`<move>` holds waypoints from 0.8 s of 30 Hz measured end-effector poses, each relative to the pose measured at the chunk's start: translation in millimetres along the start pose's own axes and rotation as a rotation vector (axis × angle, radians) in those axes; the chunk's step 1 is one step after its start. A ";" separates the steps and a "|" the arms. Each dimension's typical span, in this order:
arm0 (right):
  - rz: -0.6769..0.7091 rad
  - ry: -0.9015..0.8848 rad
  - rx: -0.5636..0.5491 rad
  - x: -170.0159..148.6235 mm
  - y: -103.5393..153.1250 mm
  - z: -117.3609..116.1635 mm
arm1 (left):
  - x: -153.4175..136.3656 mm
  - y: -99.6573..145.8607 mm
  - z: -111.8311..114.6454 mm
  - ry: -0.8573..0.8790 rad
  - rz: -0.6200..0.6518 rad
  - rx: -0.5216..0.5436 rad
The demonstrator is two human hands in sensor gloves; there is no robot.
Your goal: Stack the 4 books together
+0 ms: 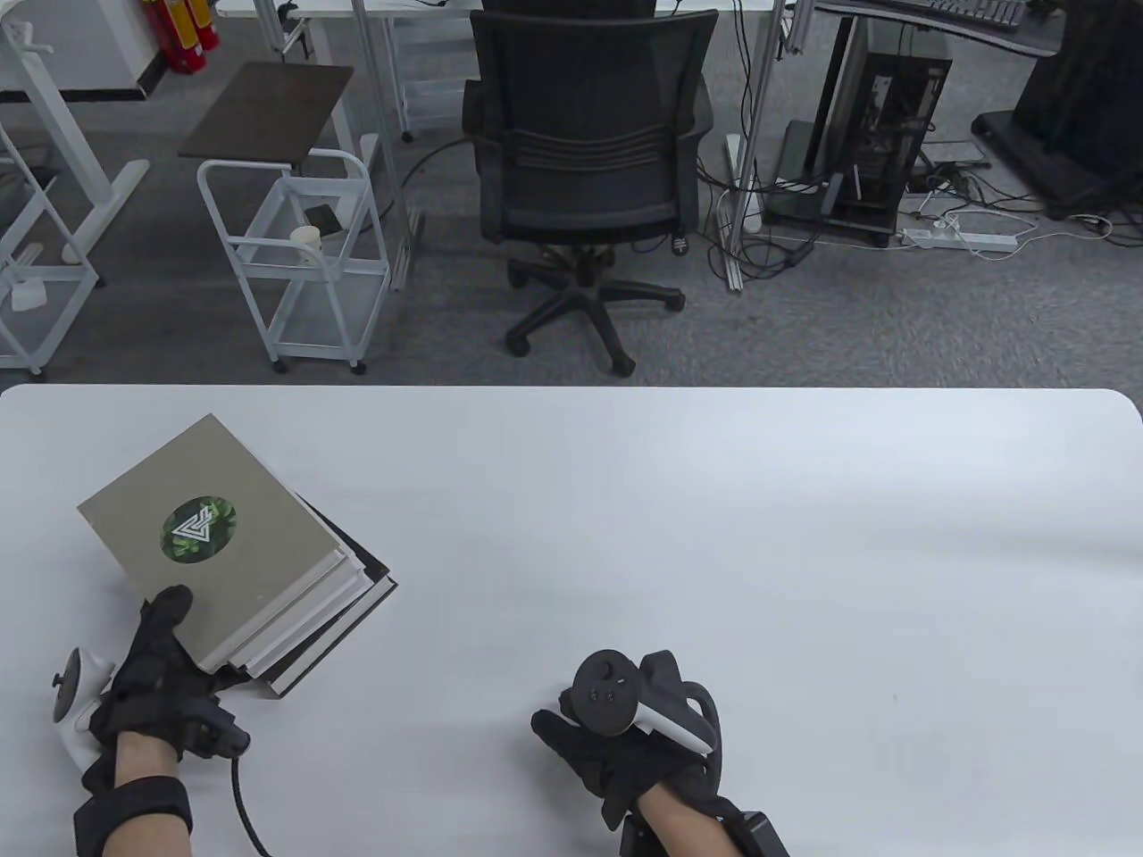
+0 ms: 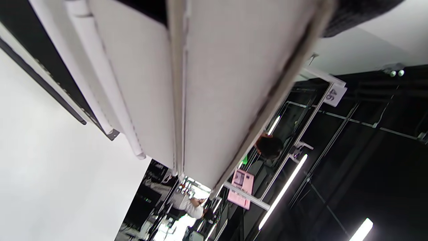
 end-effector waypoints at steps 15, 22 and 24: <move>-0.104 -0.021 -0.217 -27.6 22.3 37.7 | -38.4 -11.1 92.3 -0.045 -0.154 -0.351; -0.170 -0.082 -0.268 -49.7 32.0 49.5 | -55.3 0.6 129.8 -0.068 -0.215 -0.482; -0.186 -0.092 -0.284 -55.2 35.3 52.3 | -59.7 5.7 138.6 -0.078 -0.222 -0.506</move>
Point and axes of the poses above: the tracker on the back of each hand, its own x axis roughly to the thumb side, its own y axis roughly from the fingertips to the wrist, z = x × y, the point moved 1 cm from there along -y, roughly from the wrist to the fingertips, and after that the axes turned 8 degrees about z, right-handed, at the moved point
